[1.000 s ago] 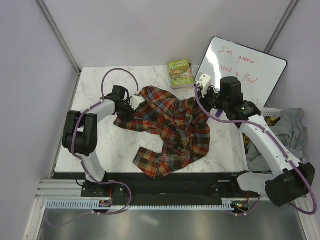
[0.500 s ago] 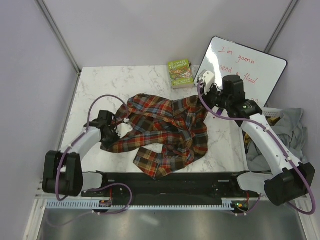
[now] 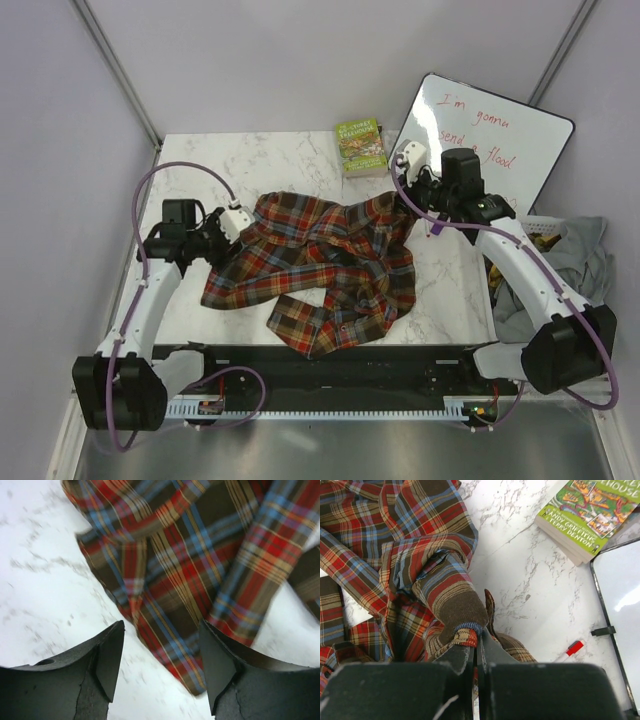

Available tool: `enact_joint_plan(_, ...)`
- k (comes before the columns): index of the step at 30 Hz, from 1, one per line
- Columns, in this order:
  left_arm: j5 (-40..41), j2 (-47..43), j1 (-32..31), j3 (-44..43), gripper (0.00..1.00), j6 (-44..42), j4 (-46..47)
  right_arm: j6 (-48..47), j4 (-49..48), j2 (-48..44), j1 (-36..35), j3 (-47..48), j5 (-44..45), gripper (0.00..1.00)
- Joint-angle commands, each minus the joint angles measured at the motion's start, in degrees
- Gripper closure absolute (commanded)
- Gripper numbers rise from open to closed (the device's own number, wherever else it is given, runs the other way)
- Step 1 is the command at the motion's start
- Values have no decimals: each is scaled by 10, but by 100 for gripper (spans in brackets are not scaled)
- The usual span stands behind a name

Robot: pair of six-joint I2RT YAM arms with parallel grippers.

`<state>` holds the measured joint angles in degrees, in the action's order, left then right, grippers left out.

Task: Fold and stack the long sleeve shirts
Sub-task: Flatten the shirt out

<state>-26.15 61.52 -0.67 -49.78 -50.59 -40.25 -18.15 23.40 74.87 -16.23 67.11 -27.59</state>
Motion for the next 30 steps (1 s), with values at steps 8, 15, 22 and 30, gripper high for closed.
enact_joint_plan(8, 11, 168, -69, 7, 37, 36, 275, 18, -51, 91, 17, 13, 26, 100)
enact_joint_plan(15, -22, 141, -92, 14, 36, 48, 269, 44, -18, 130, 37, 21, 35, 59)
enact_joint_plan(22, 5, 177, -59, -23, 39, 63, 252, 60, 75, 92, 102, -7, 6, 34)
enact_joint_plan(30, 2, 184, -48, -30, 38, 110, 255, 223, 39, 39, 117, -98, -76, 34)
